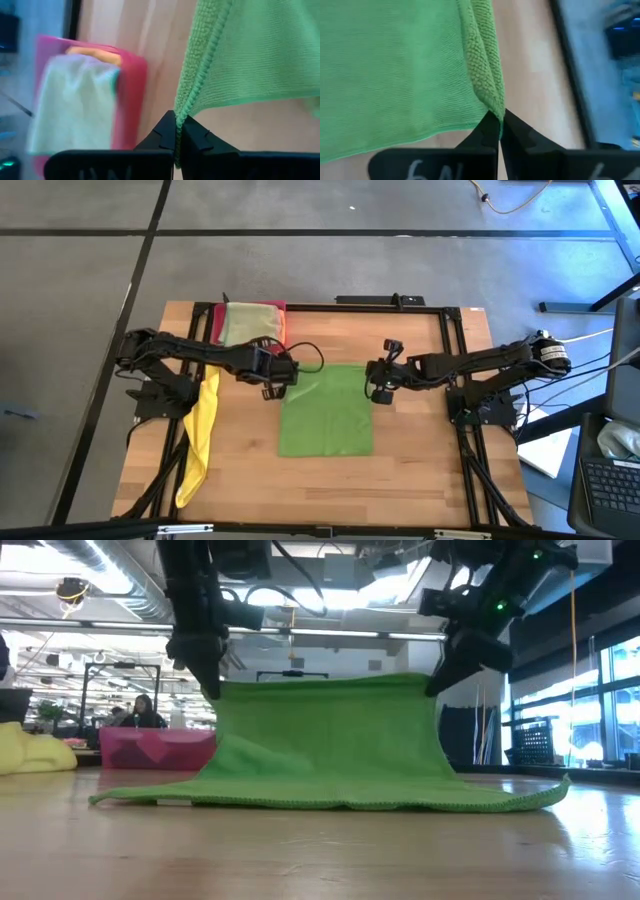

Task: Fold microfiber towels
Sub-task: Fold the green microfiber towel

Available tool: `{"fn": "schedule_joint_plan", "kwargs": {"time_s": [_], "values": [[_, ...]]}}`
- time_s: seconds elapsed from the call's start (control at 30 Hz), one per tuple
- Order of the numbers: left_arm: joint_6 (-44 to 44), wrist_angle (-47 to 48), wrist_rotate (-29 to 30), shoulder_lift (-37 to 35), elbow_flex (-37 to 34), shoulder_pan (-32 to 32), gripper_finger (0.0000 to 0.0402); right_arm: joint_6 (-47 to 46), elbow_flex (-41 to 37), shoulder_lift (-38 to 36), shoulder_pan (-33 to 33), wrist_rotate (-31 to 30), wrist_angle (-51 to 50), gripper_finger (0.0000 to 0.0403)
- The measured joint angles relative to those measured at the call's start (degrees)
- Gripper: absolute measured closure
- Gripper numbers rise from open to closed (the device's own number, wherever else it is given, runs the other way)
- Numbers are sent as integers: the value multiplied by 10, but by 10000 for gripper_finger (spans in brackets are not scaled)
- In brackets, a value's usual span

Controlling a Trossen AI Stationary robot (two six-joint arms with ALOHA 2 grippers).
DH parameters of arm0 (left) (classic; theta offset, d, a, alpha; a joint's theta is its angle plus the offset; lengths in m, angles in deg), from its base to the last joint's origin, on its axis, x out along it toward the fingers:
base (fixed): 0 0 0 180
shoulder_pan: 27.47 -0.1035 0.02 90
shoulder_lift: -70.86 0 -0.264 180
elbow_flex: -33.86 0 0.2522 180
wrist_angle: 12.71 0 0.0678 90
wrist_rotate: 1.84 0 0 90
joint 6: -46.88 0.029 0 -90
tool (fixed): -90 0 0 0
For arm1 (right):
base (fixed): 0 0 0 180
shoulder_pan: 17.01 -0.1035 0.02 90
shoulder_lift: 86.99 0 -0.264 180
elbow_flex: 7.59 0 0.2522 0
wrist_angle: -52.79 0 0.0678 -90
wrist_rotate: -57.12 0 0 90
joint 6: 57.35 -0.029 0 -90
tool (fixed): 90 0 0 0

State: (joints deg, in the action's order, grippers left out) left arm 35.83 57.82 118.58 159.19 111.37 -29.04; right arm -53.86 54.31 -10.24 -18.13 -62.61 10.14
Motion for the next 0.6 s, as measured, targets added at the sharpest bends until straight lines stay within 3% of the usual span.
{"fn": "schedule_joint_plan", "kwargs": {"time_s": [0.07, 0.23, 0.4, 0.6], "values": [[26, -4, 4, 0, 0, -10, 401, -1, 0, 0, 3, -15, 4, 393], [63, -3, 4, 0, 0, -21, 401, 0, 0, 0, 11, 63, 8, 393], [127, -17, 28, 0, 0, -35, 401, 0, 0, 0, 11, 67, 7, 393], [97, -33, 10, 0, 0, -43, 401, -1, 0, 0, 11, 72, 6, 393]]}}
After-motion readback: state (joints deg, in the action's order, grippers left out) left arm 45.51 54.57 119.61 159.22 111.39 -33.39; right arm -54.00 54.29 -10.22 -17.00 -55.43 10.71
